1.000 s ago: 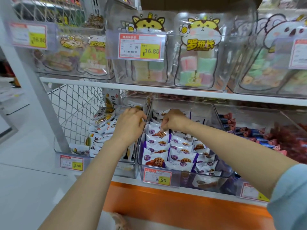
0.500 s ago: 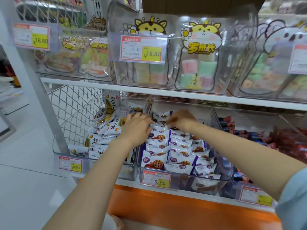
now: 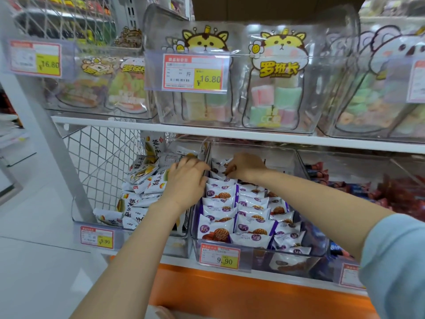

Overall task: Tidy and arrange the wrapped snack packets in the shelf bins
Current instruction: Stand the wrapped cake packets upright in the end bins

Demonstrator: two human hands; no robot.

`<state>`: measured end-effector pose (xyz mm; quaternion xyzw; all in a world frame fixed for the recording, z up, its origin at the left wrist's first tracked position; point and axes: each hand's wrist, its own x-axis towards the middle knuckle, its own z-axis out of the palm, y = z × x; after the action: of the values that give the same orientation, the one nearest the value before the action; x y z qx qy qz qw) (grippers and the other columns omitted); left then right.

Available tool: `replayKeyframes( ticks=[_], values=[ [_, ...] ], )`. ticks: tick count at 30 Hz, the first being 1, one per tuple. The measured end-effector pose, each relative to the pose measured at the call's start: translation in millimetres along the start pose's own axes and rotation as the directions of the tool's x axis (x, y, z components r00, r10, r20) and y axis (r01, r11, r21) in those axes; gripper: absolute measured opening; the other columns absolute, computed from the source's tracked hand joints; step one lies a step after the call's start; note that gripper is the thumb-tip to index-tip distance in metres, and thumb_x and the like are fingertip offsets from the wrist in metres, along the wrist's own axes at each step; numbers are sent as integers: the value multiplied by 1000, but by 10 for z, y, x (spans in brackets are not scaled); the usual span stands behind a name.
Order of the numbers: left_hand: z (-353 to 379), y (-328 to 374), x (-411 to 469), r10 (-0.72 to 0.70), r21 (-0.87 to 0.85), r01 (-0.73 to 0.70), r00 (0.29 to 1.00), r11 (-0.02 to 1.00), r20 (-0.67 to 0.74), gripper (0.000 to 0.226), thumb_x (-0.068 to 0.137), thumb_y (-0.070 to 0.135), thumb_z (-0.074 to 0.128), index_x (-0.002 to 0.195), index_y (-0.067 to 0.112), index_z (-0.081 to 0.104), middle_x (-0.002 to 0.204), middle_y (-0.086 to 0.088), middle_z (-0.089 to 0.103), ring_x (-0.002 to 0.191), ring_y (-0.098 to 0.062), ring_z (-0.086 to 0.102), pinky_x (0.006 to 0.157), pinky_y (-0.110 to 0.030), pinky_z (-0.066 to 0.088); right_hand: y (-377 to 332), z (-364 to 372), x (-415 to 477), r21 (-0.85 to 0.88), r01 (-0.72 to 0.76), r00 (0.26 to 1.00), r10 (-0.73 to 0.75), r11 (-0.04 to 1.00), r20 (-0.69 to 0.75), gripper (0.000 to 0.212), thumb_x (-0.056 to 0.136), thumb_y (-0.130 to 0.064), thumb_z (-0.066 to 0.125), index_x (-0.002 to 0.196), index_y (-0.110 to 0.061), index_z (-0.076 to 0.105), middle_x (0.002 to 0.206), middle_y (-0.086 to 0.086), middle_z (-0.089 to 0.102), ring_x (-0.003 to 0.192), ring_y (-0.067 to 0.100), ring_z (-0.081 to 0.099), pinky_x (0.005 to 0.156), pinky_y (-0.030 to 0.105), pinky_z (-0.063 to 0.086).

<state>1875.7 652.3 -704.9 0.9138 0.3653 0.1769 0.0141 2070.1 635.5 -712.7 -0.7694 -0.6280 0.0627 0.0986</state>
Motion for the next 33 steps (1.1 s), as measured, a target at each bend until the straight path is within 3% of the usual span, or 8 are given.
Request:
replayKeyframes(
  ticks=[4,8,12,14,18,25,28,33],
  values=[
    [4,-35,-2,-10,-25,9,999,1000,-35,34,96,21,43,128,25,51,135,2,47,128,-18,31,97,-31,20,29,-7,90,-28,21,1000,-21,999,-11,27,82,-35,71,103,-19,73,105,-10,65,103,11,56,72,18,34],
    [12,-30,48,1,-28,-3,998,1000,-60,32,95,20,43,126,23,54,136,2,48,128,-20,32,97,-31,22,76,-66,113,-22,87,996,-86,996,34,22,81,-34,71,96,-17,73,75,-23,43,89,7,47,58,13,25],
    [87,15,310,46,63,-42,997,997,-67,29,92,23,49,119,21,59,137,-1,44,129,-24,30,99,-35,26,177,-81,96,17,111,993,-112,994,36,18,81,-32,71,92,-18,73,80,-17,52,83,8,51,58,15,31],
    [180,10,512,73,176,-76,997,981,24,30,91,24,51,119,21,60,142,-4,38,131,-26,27,102,-35,26,217,-60,82,14,112,994,-112,994,17,16,81,-31,71,90,-18,72,85,-11,58,82,7,52,58,16,34],
    [292,26,817,-7,329,-51,985,943,173,29,87,25,57,114,20,66,144,-9,31,133,-30,23,104,-37,25,283,1,90,29,108,994,-107,994,-23,12,83,-30,69,89,-20,72,91,-9,56,87,10,53,69,23,38],
    [372,68,975,-55,431,-13,988,902,145,33,90,22,53,121,14,61,149,-5,25,138,-27,18,109,-38,21,318,22,100,55,97,995,-95,994,-41,11,83,-33,68,77,-24,67,84,-12,56,85,10,53,73,26,44],
    [386,74,974,-81,440,16,988,898,129,34,89,22,54,121,13,60,150,-4,24,138,-27,18,110,-39,21,393,29,99,75,59,997,-55,995,-53,17,83,-40,67,79,-24,68,90,-9,60,87,10,55,78,27,45],
    [408,77,961,-68,472,-16,985,882,160,33,92,22,52,123,14,59,150,-6,22,137,-29,17,110,-40,21,394,49,71,125,34,998,-27,992,-59,20,85,-39,65,90,-21,71,82,-15,55,83,8,54,68,20,39]
  ],
)
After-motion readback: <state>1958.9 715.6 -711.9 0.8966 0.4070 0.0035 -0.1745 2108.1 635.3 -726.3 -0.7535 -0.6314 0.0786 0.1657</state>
